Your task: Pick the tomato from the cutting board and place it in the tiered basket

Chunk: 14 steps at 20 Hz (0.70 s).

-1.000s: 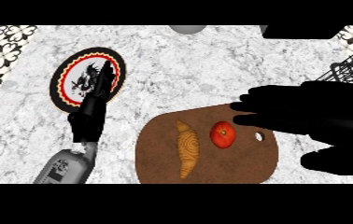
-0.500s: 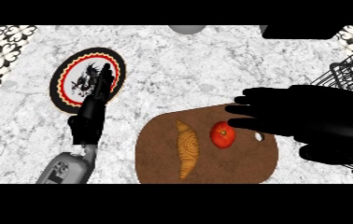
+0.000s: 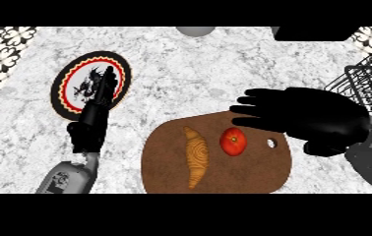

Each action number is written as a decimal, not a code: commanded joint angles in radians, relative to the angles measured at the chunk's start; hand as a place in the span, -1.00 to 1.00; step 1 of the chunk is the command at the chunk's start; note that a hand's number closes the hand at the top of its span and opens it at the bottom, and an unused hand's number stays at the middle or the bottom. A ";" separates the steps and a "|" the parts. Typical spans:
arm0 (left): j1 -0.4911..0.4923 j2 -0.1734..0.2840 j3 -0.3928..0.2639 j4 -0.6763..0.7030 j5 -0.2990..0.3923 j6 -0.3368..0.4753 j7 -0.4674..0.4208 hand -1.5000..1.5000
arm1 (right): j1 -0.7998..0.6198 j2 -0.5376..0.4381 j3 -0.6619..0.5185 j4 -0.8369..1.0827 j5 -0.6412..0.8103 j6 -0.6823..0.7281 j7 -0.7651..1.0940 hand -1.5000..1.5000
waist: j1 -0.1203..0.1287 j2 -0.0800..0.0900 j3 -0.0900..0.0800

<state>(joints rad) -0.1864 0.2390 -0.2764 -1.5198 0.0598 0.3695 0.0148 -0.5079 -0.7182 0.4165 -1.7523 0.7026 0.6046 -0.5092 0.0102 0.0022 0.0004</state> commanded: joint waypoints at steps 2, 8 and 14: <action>-0.011 -0.053 -0.030 -0.011 -0.068 0.030 0.051 0.00 | 0.010 0.029 0.002 0.128 0.073 -0.020 -0.107 -1.00 | -0.005 -0.001 0.000; 0.004 -0.048 0.010 -0.053 -0.066 0.005 0.064 0.00 | -0.042 0.079 0.029 0.244 0.116 -0.016 -0.141 -1.00 | -0.001 -0.001 0.000; 0.018 -0.056 0.041 -0.025 -0.067 -0.032 0.021 0.00 | -0.047 0.145 0.059 0.289 0.147 -0.044 -0.159 -1.00 | -0.002 -0.001 0.000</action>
<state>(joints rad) -0.1678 0.1969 -0.2387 -1.5367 0.0118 0.3377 0.0306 -0.5433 -0.6192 0.4620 -1.5238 0.8212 0.5306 -0.5984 0.0066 0.0009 -0.0001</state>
